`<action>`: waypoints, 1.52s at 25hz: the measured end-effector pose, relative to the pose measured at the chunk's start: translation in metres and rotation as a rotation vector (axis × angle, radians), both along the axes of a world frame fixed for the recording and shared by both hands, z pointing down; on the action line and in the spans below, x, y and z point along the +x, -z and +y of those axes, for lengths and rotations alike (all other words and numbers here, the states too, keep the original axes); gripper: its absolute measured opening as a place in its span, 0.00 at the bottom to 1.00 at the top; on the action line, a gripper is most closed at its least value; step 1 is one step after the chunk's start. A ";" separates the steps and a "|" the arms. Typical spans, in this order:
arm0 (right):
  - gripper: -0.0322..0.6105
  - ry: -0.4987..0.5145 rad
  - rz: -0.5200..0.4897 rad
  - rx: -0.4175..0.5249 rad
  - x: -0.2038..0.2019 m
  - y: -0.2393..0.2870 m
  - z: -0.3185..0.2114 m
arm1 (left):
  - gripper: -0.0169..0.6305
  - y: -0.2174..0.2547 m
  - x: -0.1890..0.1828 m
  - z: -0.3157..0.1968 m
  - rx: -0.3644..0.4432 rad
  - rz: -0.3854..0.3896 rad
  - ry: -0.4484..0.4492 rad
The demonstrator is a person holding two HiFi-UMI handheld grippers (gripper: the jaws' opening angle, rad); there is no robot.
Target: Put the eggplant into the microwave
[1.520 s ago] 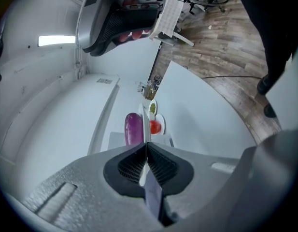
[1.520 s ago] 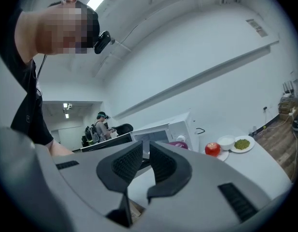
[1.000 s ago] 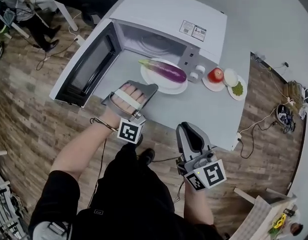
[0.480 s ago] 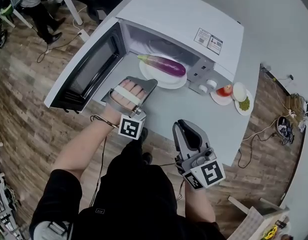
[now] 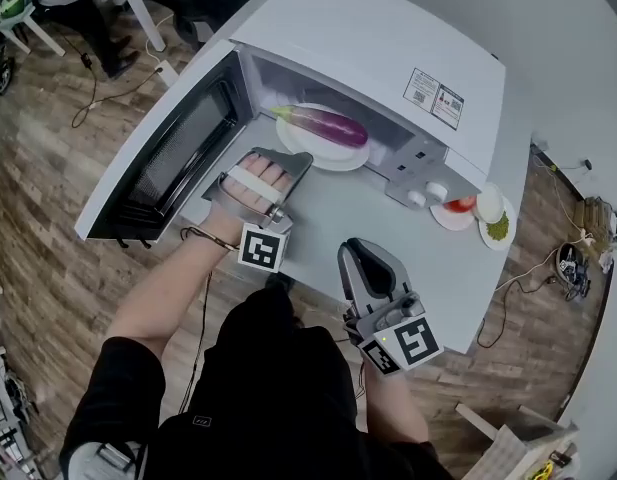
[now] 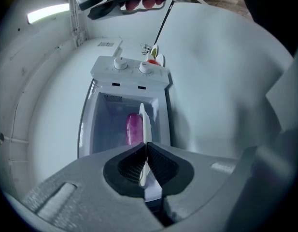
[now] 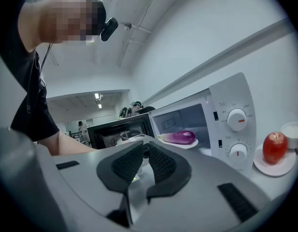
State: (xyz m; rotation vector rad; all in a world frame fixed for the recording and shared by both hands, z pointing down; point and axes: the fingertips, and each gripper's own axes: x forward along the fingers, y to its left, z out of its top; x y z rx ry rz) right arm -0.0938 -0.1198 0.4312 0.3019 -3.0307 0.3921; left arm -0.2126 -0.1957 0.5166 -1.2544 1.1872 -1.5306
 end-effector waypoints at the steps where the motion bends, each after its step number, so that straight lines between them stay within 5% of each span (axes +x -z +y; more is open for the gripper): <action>1: 0.13 0.000 0.000 0.000 -0.002 -0.002 -0.002 | 0.05 -0.002 -0.002 -0.003 0.000 -0.001 0.001; 14: 0.12 -0.030 0.012 -0.015 -0.004 -0.027 -0.021 | 0.05 -0.022 -0.025 -0.043 -0.018 -0.008 0.025; 24: 0.12 -0.046 0.057 -0.065 0.005 -0.011 -0.030 | 0.05 -0.015 -0.033 -0.069 -0.128 0.000 0.074; 30: 0.12 -0.065 0.088 -0.132 0.014 0.001 -0.033 | 0.06 -0.040 -0.029 -0.069 -0.388 0.154 0.109; 38: 0.12 -0.123 0.094 -0.171 0.032 0.007 -0.047 | 0.07 -0.044 -0.042 -0.086 -0.543 0.144 0.170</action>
